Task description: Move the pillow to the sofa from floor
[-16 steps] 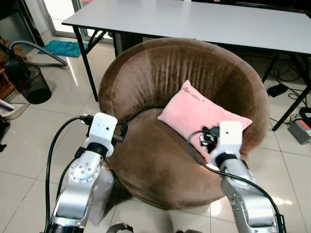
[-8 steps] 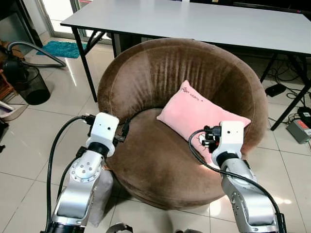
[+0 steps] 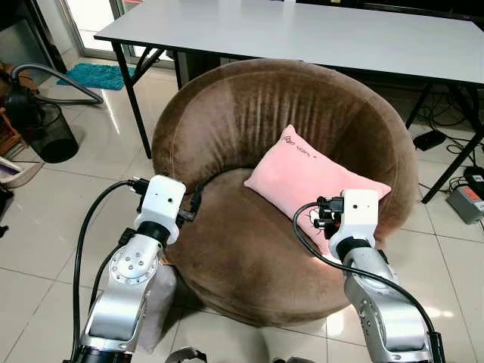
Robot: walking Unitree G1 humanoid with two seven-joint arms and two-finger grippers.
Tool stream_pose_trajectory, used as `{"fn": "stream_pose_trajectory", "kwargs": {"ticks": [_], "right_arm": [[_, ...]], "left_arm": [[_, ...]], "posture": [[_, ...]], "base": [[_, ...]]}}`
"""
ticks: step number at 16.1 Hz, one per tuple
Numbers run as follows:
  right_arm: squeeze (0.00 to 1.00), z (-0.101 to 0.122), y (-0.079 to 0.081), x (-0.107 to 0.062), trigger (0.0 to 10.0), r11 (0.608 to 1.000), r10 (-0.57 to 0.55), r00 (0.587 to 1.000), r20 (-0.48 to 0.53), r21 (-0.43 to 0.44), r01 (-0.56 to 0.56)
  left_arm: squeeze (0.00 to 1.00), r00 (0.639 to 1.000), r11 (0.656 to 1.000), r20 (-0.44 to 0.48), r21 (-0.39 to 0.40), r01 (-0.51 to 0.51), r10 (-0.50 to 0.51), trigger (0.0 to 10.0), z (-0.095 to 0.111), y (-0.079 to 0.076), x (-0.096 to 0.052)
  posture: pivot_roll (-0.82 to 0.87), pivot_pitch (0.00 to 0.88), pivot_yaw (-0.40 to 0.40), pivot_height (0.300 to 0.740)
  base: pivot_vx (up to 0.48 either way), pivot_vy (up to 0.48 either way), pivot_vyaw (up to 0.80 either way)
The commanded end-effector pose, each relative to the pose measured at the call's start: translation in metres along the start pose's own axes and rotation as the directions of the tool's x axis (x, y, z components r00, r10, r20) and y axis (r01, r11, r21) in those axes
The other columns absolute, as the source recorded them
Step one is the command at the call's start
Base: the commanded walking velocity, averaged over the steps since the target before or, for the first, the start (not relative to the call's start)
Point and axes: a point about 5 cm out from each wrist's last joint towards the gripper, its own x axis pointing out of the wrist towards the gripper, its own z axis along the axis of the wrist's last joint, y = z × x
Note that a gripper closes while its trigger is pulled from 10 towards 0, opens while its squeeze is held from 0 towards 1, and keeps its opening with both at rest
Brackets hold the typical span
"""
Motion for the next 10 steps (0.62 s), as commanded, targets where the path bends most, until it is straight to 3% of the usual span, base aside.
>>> {"fn": "stream_pose_trajectory", "kwargs": {"ticks": [1, 6, 10], "right_arm": [[0.00, 0.0011, -0.0022, 0.0003, 10.0, 1.000, -0.015, 1.000, 0.007, -0.008, 0.016], [0.00, 0.0002, -0.0024, -0.0005, 10.0, 1.000, -0.017, 1.000, 0.002, -0.005, 0.017], [0.00, -0.0002, -0.0025, -0.0005, 10.0, 1.000, -0.020, 1.000, 0.000, -0.004, 0.020]], "left_arm": [[0.00, 1.000, 1.000, -0.001, 0.008, 0.010, -0.010, 10.0, -0.0008, -0.0021, 0.0009], [0.00, 1.000, 1.000, -0.005, 0.006, 0.009, -0.009, 10.0, -0.0013, -0.0021, 0.0000], [0.00, 1.000, 1.000, -0.008, 0.009, 0.012, -0.012, 10.0, -0.0016, -0.0022, 0.0003]], "posture": [[-0.01, 0.051, -0.020, 0.740], [-0.01, 0.058, -0.018, 0.740], [-0.01, 0.058, -0.018, 0.740]], "base": [[0.000, 0.000, 0.00], [0.000, 0.000, 0.00], [-0.248, 0.000, 0.00]]}}
